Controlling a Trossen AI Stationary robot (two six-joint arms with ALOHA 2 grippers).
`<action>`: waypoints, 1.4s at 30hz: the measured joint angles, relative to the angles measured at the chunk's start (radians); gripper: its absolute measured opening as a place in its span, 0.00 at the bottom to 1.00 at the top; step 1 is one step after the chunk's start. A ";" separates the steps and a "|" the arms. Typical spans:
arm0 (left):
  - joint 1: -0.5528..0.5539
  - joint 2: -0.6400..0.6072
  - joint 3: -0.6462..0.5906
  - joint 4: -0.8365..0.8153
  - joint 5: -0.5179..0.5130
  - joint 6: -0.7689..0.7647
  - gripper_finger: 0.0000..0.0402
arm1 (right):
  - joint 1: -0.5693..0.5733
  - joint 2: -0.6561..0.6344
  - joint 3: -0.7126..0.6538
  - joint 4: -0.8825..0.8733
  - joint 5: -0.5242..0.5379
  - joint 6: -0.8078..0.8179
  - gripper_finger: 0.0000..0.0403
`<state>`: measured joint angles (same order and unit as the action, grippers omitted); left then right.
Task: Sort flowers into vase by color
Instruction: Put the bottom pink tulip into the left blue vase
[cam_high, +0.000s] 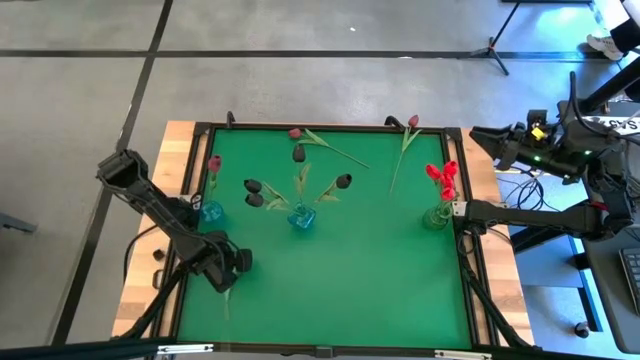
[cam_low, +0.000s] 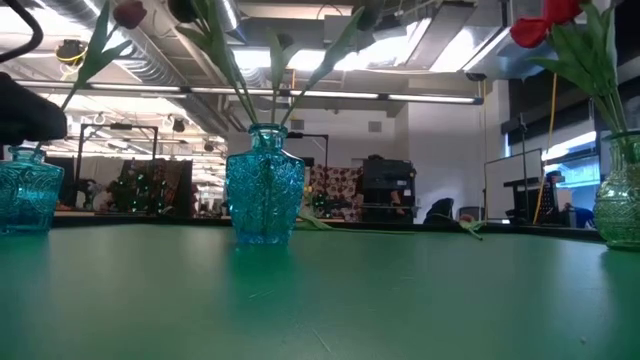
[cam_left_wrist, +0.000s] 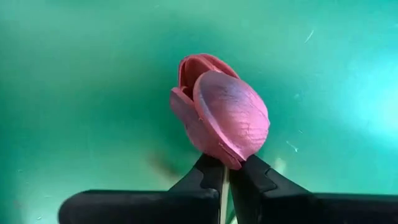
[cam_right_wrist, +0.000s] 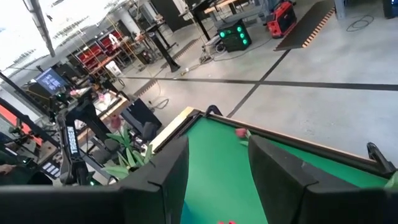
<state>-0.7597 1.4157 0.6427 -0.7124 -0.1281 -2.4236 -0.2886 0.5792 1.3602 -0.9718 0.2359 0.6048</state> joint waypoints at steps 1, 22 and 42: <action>0.000 -0.007 -0.001 0.002 -0.003 0.001 0.03 | 0.000 0.000 0.000 -0.003 0.000 0.000 0.41; -0.152 -0.466 0.294 0.108 -0.908 1.019 0.01 | 0.000 0.000 0.000 -0.020 0.027 0.050 0.41; 0.378 -0.502 0.322 0.824 0.043 2.065 0.00 | 0.000 0.000 0.000 -0.016 0.087 0.198 0.41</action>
<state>-0.3814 0.9136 0.9650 0.1117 -0.0850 -0.3582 -0.2886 0.5791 1.3602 -0.9882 0.3229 0.8031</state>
